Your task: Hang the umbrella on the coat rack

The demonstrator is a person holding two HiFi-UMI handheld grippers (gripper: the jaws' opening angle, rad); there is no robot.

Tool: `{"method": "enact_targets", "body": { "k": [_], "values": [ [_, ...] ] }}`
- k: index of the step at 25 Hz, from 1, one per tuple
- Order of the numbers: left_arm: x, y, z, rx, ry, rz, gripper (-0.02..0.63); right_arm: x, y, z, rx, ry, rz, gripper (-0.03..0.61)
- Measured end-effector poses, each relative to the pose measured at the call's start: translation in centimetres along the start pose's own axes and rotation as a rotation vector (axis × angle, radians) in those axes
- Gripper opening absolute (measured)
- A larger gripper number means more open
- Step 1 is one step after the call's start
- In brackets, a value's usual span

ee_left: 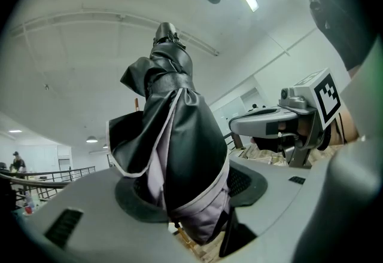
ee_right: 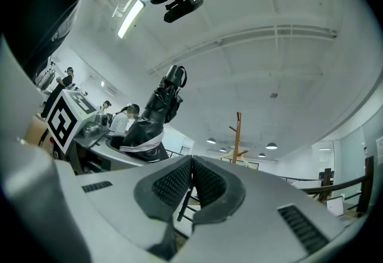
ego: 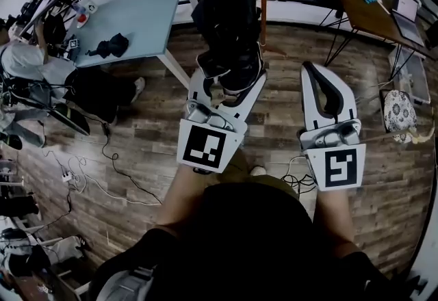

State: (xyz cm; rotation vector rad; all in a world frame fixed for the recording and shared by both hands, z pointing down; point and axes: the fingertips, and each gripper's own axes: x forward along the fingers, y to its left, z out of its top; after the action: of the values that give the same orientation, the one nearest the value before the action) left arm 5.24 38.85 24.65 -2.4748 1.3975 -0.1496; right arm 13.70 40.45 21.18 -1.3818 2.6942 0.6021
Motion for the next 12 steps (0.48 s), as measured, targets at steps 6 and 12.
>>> {"method": "enact_targets", "body": {
  "k": [6, 12],
  "values": [
    [0.9, 0.0, -0.7, 0.014, 0.009, -0.004, 0.253, -0.2, -0.9, -1.1, -0.029, 0.012, -0.001, 0.029],
    [3.8, 1.7, -2.1, 0.001, 0.0, -0.013, 0.253, 2.0, -2.5, -3.0, -0.029, 0.021, -0.019, 0.029]
  ]
}}
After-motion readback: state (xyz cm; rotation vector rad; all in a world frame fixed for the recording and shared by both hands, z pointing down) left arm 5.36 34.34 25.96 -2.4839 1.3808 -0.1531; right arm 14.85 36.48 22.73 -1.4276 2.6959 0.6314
